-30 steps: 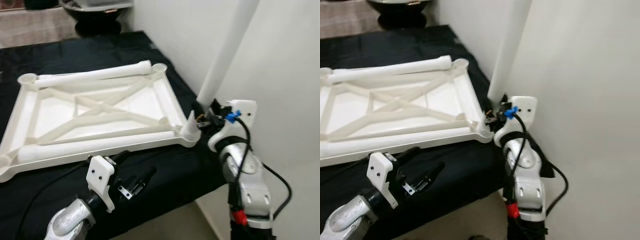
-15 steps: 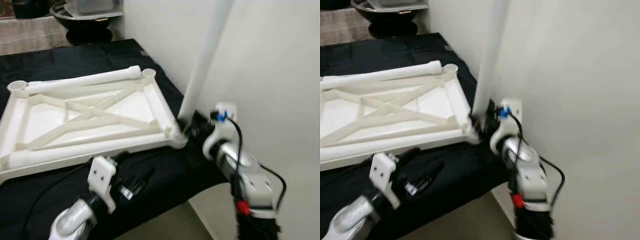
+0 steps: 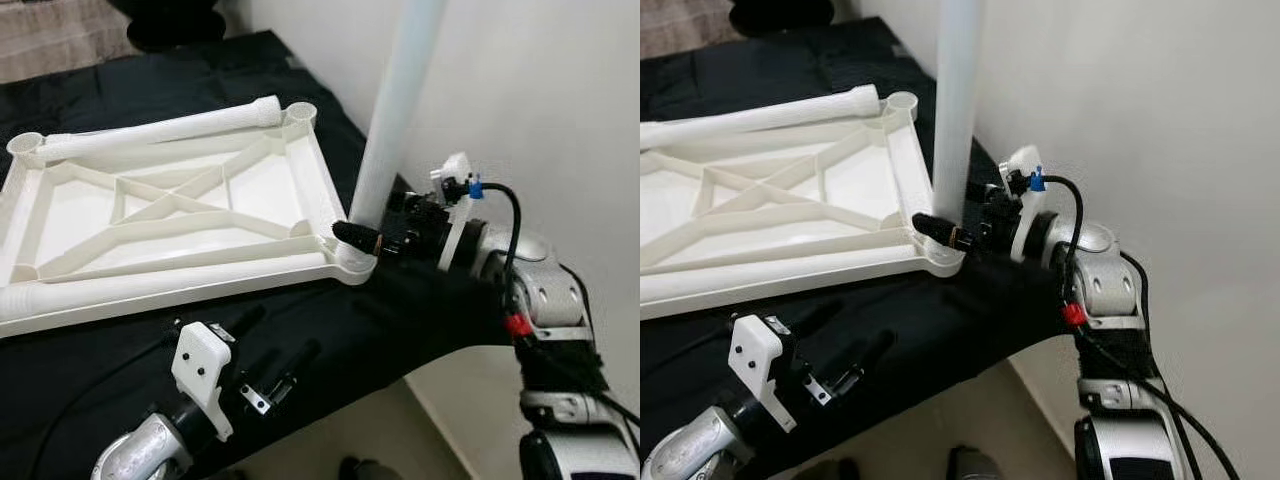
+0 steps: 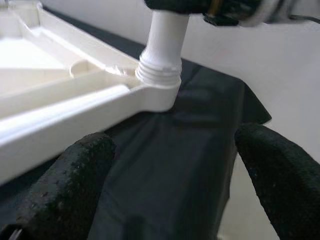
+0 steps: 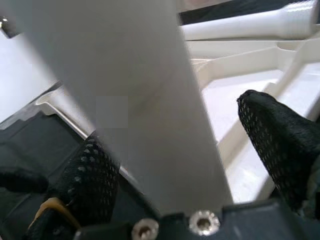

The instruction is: Building children table

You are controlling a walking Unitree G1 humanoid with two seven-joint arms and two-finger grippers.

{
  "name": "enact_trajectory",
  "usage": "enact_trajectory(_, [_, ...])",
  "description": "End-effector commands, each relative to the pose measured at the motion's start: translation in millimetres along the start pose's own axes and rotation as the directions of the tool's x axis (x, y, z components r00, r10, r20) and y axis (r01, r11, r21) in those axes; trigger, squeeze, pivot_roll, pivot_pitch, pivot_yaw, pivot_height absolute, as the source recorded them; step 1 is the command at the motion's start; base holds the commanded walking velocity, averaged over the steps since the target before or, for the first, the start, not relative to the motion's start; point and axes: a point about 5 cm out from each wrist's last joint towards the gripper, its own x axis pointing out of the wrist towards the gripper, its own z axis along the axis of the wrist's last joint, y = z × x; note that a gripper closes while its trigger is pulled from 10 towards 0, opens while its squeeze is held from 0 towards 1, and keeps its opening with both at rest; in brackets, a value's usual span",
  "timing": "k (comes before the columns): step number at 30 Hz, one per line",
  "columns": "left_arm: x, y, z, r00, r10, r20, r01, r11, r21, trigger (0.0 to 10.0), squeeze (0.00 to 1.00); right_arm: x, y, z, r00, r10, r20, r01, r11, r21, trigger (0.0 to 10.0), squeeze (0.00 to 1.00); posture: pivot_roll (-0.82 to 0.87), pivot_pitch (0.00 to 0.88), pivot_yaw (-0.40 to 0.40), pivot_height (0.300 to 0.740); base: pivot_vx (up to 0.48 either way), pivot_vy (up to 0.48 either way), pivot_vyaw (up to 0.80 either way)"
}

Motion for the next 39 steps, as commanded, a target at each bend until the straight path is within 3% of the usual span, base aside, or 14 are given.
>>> enact_trajectory(1, [-5.0, -1.1, 0.8, 1.000, -0.007, -0.022, 0.007, 1.000, 0.001, 10.0, 0.00, -0.9, -5.4, 1.5, 1.000, 0.005, 0.006, -0.004, 1.000, -0.021, 10.0, 1.00, 0.09, 0.289, -0.023, 0.740, 0.000, 0.000, 0.00])
enact_trajectory(3, [-7.4, -1.9, 1.9, 1.000, -0.007, -0.028, 0.007, 1.000, 0.000, 10.0, 0.00, 1.1, -8.7, 5.0, 0.999, 0.033, 0.016, -0.032, 0.999, -0.034, 10.0, 1.00, 0.10, 0.298, -0.019, 0.740, 0.000, 0.000, 0.00])
enact_trajectory(4, [-9.4, -2.7, 3.0, 0.999, -0.007, -0.033, 0.007, 1.000, -0.001, 10.0, 0.00, 1.8, -10.3, 6.9, 0.997, 0.076, 0.011, -0.075, 0.996, -0.042, 10.0, 0.00, 0.11, 0.305, -0.016, 0.740, 0.000, 0.000, 0.00])
enact_trajectory(8, [-13.3, -4.2, 5.3, 0.999, -0.006, -0.042, 0.006, 1.000, -0.003, 10.0, 0.00, -3.9, -12.8, 7.3, 0.982, 0.188, -0.018, -0.189, 0.981, -0.052, 10.0, 0.00, 0.12, 0.317, -0.014, 0.740, 0.000, 0.000, 0.00])
enact_trajectory(18, [-17.1, -5.6, 8.2, 0.999, -0.004, -0.053, 0.003, 1.000, -0.006, 10.0, 0.00, -16.1, -21.7, 12.9, 0.964, 0.265, -0.008, -0.265, 0.962, -0.060, 10.0, 0.00, 0.13, 0.324, -0.011, 0.740, 0.000, 0.000, 0.00])
enact_trajectory(19, [-17.5, -5.3, 8.7, 0.998, -0.004, -0.055, 0.003, 1.000, -0.006, 10.0, 0.00, -17.3, -23.3, 16.2, 0.960, 0.280, 0.008, -0.279, 0.958, -0.066, 2.7, 0.00, 0.14, 0.325, -0.008, 0.740, 0.000, 0.000, 0.00])
enact_trajectory(20, [-17.5, -5.3, 8.7, 0.998, -0.004, -0.055, 0.003, 1.000, -0.006, 10.0, 0.00, -17.3, -23.3, 16.2, 0.960, 0.280, 0.008, -0.279, 0.958, -0.066, 2.7, 0.00, 0.14, 0.325, -0.008, 0.740, 0.000, 0.000, 0.00])
enact_trajectory(21, [-17.7, -5.1, 9.0, 0.998, -0.004, -0.058, 0.003, 1.000, -0.005, 10.0, 0.00, -15.6, -24.7, 18.7, 0.958, 0.284, 0.035, -0.281, 0.957, -0.075, 0.0, 0.00, 0.14, 0.325, -0.006, 0.740, 0.000, 0.000, 0.00])
enact_trajectory(36, [-13.0, -0.6, 6.8, 0.998, 0.000, -0.066, 0.000, 1.000, 0.002, 10.0, 0.00, -17.0, -25.1, 18.3, 0.945, 0.320, 0.058, -0.315, 0.945, -0.089, 0.0, 0.00, 0.12, 0.293, -0.014, 0.740, 0.000, 0.000, 0.00])
enact_trajectory(38, [-11.3, -0.1, 5.5, 0.998, 0.000, -0.064, 0.000, 1.000, 0.002, 10.0, 0.00, -19.6, -24.6, 16.6, 0.958, 0.287, 0.032, -0.282, 0.953, -0.110, 0.0, 0.00, 0.10, 0.282, -0.028, 0.740, 0.000, 0.000, 0.00])
enact_trajectory(39, [-8.5, -0.6, 1.8, 0.998, 0.002, -0.061, -0.002, 1.000, 0.001, 10.0, 0.00, -19.7, -15.0, 3.9, 0.995, 0.097, -0.005, -0.097, 0.993, -0.073, 0.0, 0.00, 0.08, 0.239, -0.096, 0.740, 0.000, 0.000, 0.00])
